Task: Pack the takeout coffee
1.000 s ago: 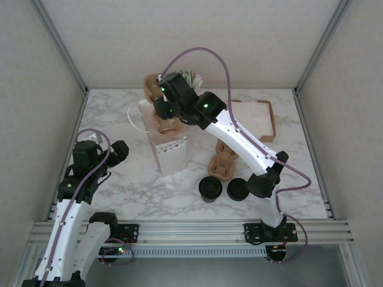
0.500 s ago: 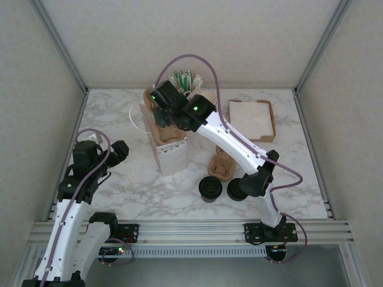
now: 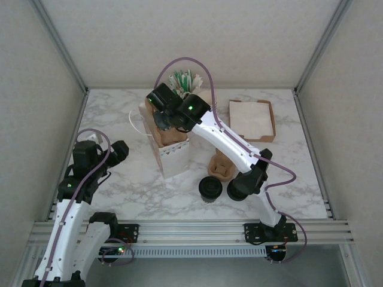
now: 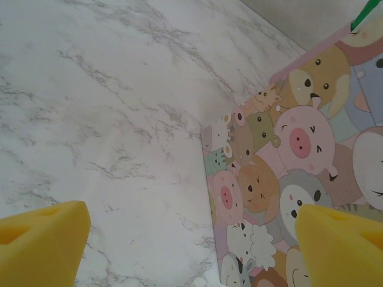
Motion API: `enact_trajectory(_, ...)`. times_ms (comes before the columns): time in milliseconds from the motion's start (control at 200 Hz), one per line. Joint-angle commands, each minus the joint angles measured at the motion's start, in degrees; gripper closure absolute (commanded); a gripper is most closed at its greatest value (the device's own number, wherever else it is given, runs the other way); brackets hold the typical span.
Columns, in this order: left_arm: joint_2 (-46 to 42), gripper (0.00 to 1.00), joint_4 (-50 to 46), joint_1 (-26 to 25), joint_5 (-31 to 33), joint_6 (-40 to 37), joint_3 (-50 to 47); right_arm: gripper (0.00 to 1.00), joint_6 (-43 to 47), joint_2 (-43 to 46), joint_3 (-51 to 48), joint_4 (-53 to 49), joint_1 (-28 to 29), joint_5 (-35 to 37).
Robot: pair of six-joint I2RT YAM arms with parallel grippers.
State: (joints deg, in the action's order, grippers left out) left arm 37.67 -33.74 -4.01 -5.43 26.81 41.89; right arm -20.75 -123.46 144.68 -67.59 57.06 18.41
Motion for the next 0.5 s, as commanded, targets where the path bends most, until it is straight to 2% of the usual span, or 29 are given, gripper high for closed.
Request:
enact_trajectory(0,0.1,0.11,-1.3,-0.3,0.2,-1.0,1.5,0.67,-0.8,-1.3,2.2,-2.4,0.5,0.3)
enact_trajectory(496,0.0,0.11,-1.3,-0.3,0.2,-0.8,1.5,0.67,-0.5,-3.7,3.8,-5.8,0.8,-2.3)
